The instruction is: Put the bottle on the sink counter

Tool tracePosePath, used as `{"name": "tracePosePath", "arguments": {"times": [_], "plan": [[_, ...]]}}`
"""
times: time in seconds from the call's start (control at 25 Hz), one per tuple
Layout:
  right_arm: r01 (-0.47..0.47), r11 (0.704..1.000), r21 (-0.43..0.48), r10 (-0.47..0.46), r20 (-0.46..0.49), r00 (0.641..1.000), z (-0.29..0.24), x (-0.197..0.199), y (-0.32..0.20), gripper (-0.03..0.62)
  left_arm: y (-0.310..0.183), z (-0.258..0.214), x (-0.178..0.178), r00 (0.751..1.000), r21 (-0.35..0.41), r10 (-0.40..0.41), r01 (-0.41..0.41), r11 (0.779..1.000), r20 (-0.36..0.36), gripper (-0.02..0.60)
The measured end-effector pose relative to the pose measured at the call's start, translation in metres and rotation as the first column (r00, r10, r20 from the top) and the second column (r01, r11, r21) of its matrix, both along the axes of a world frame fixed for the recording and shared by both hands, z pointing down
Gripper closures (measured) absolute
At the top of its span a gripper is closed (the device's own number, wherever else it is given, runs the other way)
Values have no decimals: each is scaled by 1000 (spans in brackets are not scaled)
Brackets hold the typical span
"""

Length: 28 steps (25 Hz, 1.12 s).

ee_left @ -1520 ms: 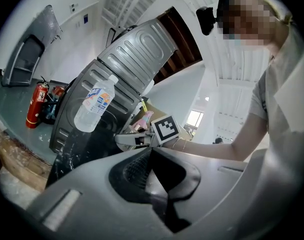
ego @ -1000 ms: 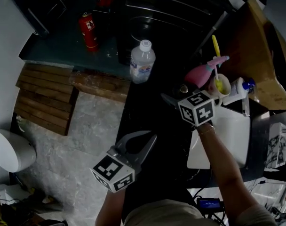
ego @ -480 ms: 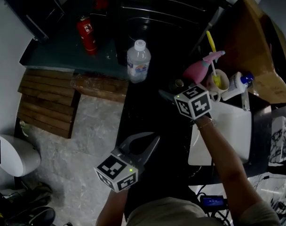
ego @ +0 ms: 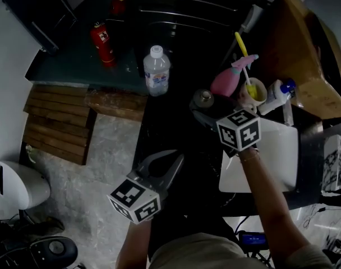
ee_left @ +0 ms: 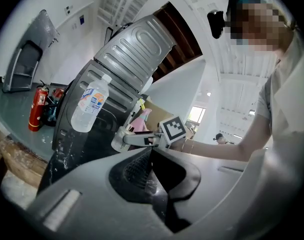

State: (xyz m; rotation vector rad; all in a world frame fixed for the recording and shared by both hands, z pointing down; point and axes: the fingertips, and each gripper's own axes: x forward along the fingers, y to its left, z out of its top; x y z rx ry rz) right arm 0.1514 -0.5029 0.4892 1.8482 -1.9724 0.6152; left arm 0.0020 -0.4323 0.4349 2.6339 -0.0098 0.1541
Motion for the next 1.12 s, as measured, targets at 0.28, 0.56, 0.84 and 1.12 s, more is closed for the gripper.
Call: {"name": "tracePosePath", "arguments": {"times": [0.28, 0.56, 0.84, 1.12], "plan": [[92, 991, 102, -92, 0, 996, -37, -34, 50, 250, 14, -24, 3, 995, 48, -94, 95, 994, -28, 575], [102, 971, 215, -119, 69, 991, -87, -63, 109, 250, 55, -42, 6, 991, 74, -136, 137, 988, -19, 575], [174, 909, 379, -217, 73, 973, -144, -83, 162, 257, 110, -55, 10, 991, 113, -135, 137, 984, -21, 575], [154, 832, 534, -248, 109, 963, -182, -93, 224, 507, 153, -80, 10, 988, 177, -140, 148, 973, -59, 575]]}}
